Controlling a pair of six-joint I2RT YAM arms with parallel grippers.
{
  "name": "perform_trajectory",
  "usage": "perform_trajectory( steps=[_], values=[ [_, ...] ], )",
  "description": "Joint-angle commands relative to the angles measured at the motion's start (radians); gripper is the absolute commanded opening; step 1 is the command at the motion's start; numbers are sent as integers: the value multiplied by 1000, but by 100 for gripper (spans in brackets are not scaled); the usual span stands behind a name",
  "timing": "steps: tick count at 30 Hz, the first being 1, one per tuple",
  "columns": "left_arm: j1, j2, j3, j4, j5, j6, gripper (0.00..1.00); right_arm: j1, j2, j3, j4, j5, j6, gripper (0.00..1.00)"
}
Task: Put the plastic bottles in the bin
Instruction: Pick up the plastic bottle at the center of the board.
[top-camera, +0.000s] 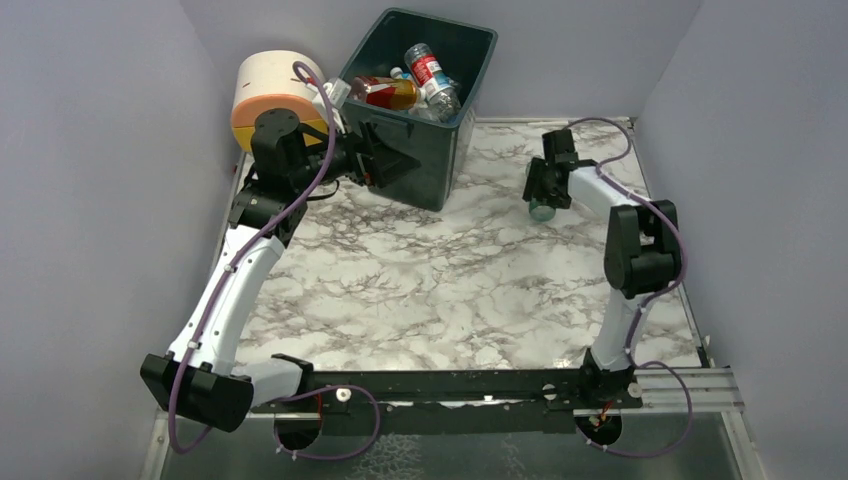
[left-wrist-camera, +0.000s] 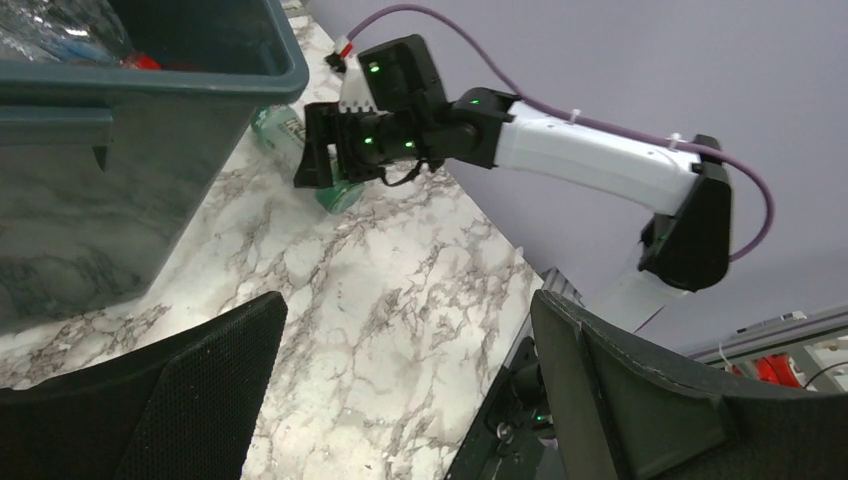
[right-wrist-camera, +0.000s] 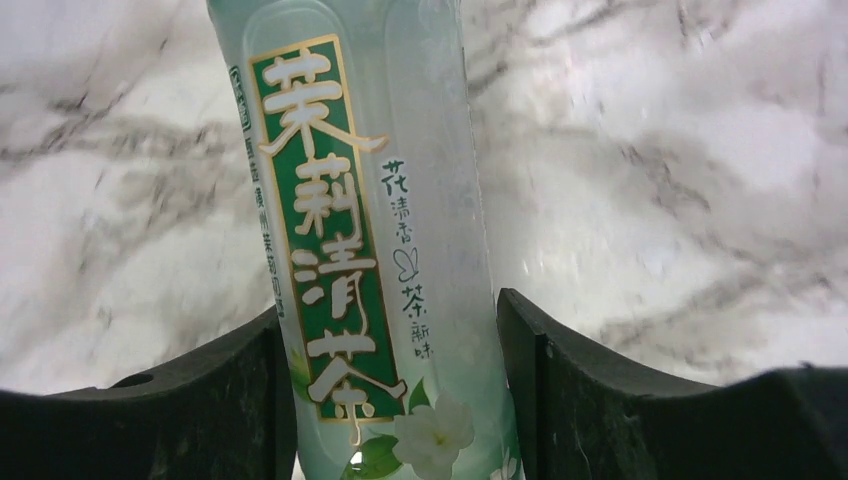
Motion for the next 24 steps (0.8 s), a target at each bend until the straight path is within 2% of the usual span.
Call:
perform_trajectory(
  steps=[1, 10, 15, 24],
  values=[
    [-10, -46, -47, 9, 22, -15, 99, -1, -205, -121, 82, -48, -19, 60],
    [-15, -79, -77, 9, 23, -22, 99, -1, -542, -298, 77, -177, -10, 59],
    [-17, -74, -68, 22, 17, -38, 99, -1, -728, -319, 44, -293, -13, 59],
    [-18, -63, -142, 275, 93, -211, 99, -1, -1022, -264, 5, -594, 54, 59]
  ],
)
